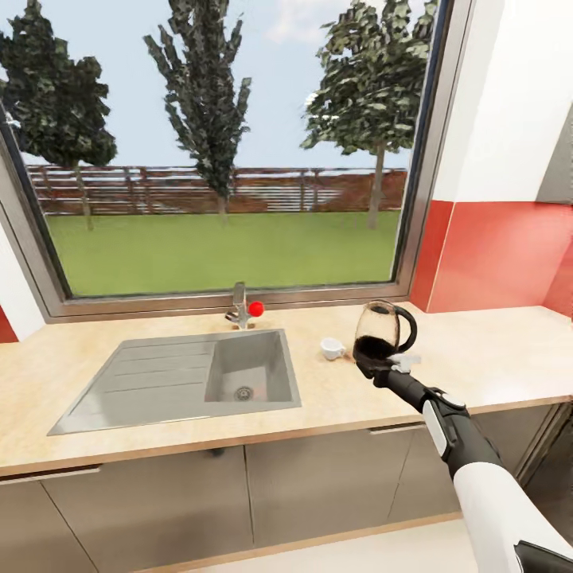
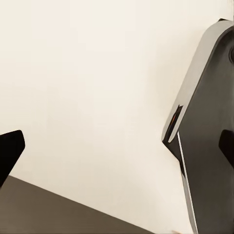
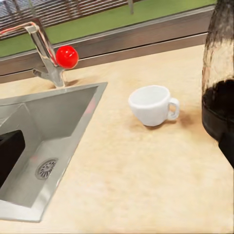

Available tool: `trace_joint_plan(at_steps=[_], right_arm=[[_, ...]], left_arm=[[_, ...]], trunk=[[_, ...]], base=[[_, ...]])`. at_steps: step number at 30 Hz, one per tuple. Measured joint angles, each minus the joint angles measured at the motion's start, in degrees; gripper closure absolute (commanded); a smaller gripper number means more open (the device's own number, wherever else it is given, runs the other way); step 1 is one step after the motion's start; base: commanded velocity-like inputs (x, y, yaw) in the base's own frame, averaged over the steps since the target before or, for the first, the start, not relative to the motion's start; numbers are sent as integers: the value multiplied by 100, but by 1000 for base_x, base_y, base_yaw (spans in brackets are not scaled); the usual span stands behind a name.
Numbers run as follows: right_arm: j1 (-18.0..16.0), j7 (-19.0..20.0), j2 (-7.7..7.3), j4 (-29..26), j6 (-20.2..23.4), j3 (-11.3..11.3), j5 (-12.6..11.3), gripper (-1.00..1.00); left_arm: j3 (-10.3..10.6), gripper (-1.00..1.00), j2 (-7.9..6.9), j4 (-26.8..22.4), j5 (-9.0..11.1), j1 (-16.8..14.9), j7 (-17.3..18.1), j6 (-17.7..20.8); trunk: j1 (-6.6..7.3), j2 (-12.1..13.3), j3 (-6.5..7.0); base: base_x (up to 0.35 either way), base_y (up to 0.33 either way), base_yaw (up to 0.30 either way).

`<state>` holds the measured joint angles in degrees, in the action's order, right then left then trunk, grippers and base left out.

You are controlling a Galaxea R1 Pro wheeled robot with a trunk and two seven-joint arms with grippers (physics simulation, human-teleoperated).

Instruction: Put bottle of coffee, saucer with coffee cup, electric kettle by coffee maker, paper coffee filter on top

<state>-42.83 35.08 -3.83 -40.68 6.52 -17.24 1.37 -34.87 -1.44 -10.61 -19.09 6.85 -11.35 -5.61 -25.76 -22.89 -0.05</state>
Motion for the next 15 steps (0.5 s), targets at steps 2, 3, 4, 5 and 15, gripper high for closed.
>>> trace_joint_plan(at_steps=[2,3,4,5,15], right_arm=[[-1,2,-4,2,-3,0,3,-100],[-1,2,-5,2,-4,0,4,-100],[0,3,-6,3,-5,0,5,-100],[1,3,-6,3,-5,0,7,-100],[8,1,-3,10,6,3,270,-100]], left_arm=[[2,-100,0,0,0,0,0,0],[3,-100,0,0,0,0,0,0],[4,-100,0,-2,0,0,0,1],[1,-100,0,-5,0,0,0,3],[-4,-100,0,-10,1,-9,-9,9]], trunk=[[0,0,0],[0,0,0],[0,0,0],[0,0,0],[0,0,0]], base=[[0,-278,0],[0,-278,0],[0,-278,0],[0,-278,0],[0,-278,0]])
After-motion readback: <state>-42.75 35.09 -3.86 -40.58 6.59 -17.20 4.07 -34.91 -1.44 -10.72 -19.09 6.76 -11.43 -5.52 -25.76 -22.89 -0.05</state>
